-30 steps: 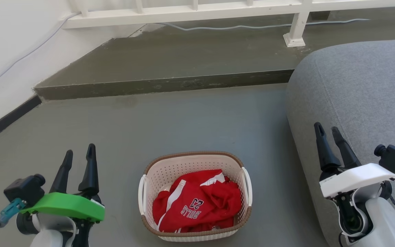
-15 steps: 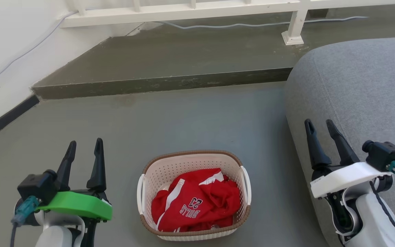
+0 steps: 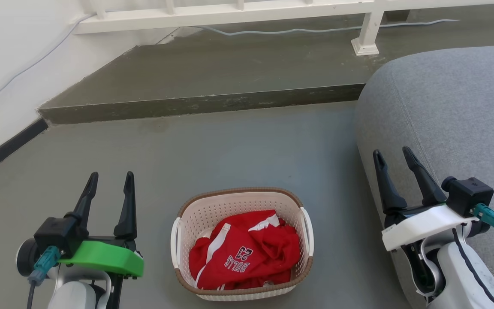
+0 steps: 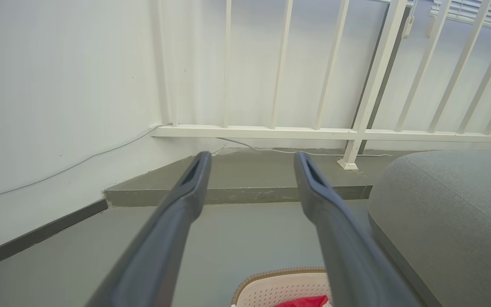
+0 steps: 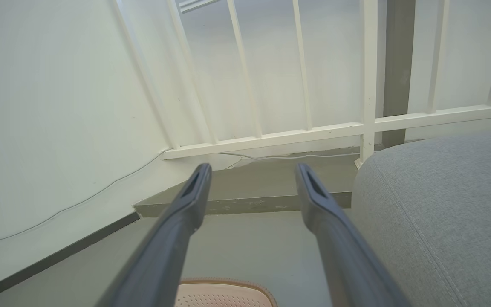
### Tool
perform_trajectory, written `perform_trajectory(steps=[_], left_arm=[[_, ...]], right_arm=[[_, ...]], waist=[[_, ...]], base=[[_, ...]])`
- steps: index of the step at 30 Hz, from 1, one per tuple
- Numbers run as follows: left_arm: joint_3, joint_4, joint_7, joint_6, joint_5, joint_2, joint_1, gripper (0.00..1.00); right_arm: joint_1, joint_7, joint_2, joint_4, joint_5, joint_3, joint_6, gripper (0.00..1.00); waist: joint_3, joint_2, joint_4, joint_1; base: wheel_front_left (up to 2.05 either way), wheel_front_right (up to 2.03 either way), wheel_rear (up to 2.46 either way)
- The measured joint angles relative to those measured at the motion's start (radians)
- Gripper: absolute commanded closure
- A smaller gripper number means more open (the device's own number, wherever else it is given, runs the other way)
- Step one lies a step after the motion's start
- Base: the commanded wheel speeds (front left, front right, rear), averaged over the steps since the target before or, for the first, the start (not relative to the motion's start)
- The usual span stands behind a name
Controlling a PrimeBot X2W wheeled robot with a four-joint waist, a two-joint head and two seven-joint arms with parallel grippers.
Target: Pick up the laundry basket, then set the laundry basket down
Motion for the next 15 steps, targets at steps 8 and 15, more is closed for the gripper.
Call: perform_trajectory(steps=[8, 15], left_arm=[[0.001, 0.0, 0.0, -0.003, 0.001, -0.002, 0.0, 0.0], [0.005, -0.017, 0.0, -0.006, 0.001, -0.002, 0.0, 0.0]], right_arm=[[-0.004, 0.0, 0.006, 0.0, -0.007, -0.01, 0.001, 0.0], [-0.005, 0.0, 0.014, 0.0, -0.008, -0.011, 0.001, 0.0]], waist=[[0.001, 0.0, 0.0, 0.0], [0.032, 0.0, -0.005, 0.0]], base=[[0.0, 0.0, 0.0], [0.0, 0.0, 0.0]])
